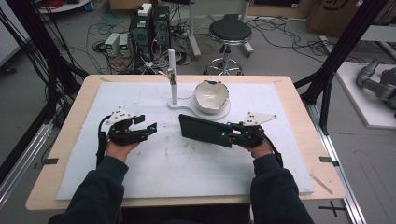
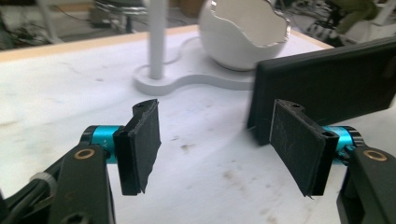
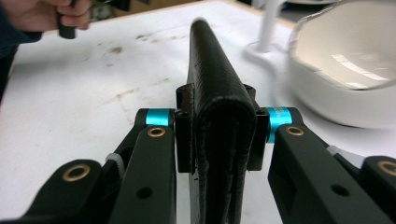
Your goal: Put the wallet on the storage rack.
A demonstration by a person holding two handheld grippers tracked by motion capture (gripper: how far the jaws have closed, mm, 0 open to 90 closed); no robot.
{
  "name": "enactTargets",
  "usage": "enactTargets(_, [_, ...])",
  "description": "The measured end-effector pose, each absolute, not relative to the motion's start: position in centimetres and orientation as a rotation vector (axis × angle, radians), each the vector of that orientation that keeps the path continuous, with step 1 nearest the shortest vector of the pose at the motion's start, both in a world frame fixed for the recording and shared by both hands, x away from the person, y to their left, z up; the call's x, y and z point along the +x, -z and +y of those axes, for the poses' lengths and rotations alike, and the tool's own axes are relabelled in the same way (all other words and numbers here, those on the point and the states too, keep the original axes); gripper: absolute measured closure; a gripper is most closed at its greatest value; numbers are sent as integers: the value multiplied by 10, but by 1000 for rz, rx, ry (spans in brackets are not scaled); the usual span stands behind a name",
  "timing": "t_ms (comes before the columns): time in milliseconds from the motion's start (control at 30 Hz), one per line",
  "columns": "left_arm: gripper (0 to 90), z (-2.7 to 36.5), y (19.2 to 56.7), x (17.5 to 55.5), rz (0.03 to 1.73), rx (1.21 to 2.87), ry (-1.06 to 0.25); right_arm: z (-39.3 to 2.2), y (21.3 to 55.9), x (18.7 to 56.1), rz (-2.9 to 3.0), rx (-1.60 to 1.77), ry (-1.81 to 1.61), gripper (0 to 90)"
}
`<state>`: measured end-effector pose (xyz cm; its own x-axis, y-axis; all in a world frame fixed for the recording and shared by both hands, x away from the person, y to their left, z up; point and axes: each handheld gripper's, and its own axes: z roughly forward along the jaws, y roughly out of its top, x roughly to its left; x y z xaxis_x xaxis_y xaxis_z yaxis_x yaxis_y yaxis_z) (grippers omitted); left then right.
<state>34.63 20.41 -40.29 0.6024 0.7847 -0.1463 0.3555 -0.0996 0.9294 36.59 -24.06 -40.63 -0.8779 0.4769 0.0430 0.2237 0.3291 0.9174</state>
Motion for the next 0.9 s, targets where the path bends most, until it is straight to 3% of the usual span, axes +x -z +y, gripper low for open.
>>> enactTargets(300, [333,239,401,336,1016,1623,-530,-267,377,351,2196,665,-1585,719])
enactTargets(900, [338,243,409,333,1026,1629,-524,-233,364,366,2241,678,-1494,723])
